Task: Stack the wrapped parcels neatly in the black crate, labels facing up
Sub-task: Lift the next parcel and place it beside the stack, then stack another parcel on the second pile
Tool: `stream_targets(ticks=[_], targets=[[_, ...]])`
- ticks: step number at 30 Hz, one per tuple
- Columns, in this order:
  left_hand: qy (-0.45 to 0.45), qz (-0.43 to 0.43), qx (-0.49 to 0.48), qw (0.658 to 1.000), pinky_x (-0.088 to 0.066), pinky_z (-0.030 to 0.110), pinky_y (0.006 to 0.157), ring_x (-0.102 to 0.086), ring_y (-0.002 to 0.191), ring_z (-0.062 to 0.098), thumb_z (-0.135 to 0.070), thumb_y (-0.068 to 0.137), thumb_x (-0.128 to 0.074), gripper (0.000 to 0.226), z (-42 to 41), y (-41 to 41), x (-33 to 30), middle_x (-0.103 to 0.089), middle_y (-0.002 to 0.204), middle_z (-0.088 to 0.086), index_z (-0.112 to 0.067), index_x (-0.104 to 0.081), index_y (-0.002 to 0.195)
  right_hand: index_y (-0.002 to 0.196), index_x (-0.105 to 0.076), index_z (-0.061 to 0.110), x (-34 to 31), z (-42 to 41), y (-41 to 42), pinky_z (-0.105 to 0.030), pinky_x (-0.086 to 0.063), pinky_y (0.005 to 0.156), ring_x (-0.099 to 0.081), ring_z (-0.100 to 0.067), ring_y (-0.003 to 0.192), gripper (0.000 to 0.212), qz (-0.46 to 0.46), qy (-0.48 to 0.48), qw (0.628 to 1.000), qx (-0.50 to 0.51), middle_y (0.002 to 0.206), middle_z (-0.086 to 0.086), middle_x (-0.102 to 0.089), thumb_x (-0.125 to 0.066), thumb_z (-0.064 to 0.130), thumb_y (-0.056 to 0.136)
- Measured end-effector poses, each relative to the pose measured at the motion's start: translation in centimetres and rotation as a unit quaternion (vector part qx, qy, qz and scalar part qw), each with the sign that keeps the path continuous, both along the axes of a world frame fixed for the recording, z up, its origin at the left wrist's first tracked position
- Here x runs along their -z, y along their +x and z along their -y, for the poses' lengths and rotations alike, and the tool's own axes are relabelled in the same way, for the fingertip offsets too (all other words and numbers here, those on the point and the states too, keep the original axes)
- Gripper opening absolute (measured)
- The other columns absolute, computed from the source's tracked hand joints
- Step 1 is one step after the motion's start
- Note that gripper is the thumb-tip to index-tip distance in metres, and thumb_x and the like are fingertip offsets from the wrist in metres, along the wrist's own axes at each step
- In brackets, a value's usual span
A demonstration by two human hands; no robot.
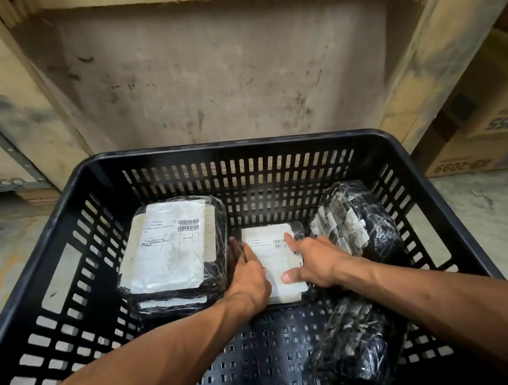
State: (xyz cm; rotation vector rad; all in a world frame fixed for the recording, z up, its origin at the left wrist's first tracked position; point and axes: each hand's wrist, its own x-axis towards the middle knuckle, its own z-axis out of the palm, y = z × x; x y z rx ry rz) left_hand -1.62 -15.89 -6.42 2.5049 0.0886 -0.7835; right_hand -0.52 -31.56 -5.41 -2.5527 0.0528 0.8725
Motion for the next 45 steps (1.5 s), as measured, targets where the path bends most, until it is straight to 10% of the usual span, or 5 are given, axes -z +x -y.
stream_targets(ticks=[13, 27, 33, 39, 45], targets=[[-0.030, 0.021, -0.009, 0.999, -0.003, 0.032, 0.126, 0.009, 0.157, 0.026, -0.004, 0.106, -0.045, 0.081, -0.2, -0.6, -0.7, 0.035, 0.162, 0.015, -0.002, 0.016, 0.159, 0.167, -0.005, 0.033, -0.7, 0.2, -0.3, -0.053, -0.016, 0.127, -0.016, -0.033, 0.160, 0.098, -0.022, 0.001, 1.000, -0.009, 0.173, -0.014, -0.017, -0.069, 0.049, 0.095], [-0.170, 0.004, 0.088, 0.981, -0.042, 0.037, 0.114, -0.052, 0.135, 0.022, -0.053, 0.092, -0.067, 0.073, -1.5, -4.7, -6.1, -0.050, 0.153, 0.005, -0.019, -0.042, 0.152, 0.146, -0.059, 0.034, -13.1, 4.0, -3.6, -0.038, -0.053, 0.108, -0.068, -0.016, 0.121, 0.054, 0.064, -0.070, 0.977, -0.192, 0.143, 0.001, -0.066, -0.076, 0.030, 0.095], [-0.222, -0.066, 0.151, 0.961, -0.052, 0.021, 0.086, -0.064, 0.093, -0.003, -0.068, 0.074, -0.076, 0.037, 1.6, -7.7, -8.2, -0.067, 0.098, -0.020, -0.042, -0.056, 0.090, 0.135, -0.068, 0.037, -15.7, 7.3, -6.1, -0.027, -0.051, 0.103, -0.065, -0.010, 0.121, 0.047, 0.036, -0.149, 0.937, -0.314, 0.134, 0.010, -0.069, -0.080, 0.024, 0.091], [-0.189, -0.048, 0.184, 0.963, -0.053, 0.037, 0.099, -0.065, 0.106, 0.016, -0.055, 0.069, -0.088, 0.070, 3.6, -8.6, -8.3, -0.069, 0.115, -0.005, -0.024, -0.061, 0.126, 0.131, -0.069, 0.045, -15.8, 7.9, -7.1, -0.027, -0.048, 0.088, -0.063, -0.009, 0.119, 0.043, 0.047, -0.177, 0.906, -0.382, 0.129, 0.017, -0.068, -0.079, 0.036, 0.090], [-0.253, -0.064, 0.133, 0.956, -0.054, 0.041, 0.100, -0.067, 0.104, 0.019, -0.025, 0.078, -0.089, 0.045, 2.7, -7.9, -7.7, -0.068, 0.110, 0.002, -0.020, -0.063, 0.114, 0.128, -0.057, 0.037, -15.1, 6.9, -7.2, -0.040, -0.051, 0.093, -0.063, -0.017, 0.105, 0.057, 0.029, -0.204, 0.903, -0.378, 0.116, 0.008, -0.070, -0.087, 0.036, 0.080]])
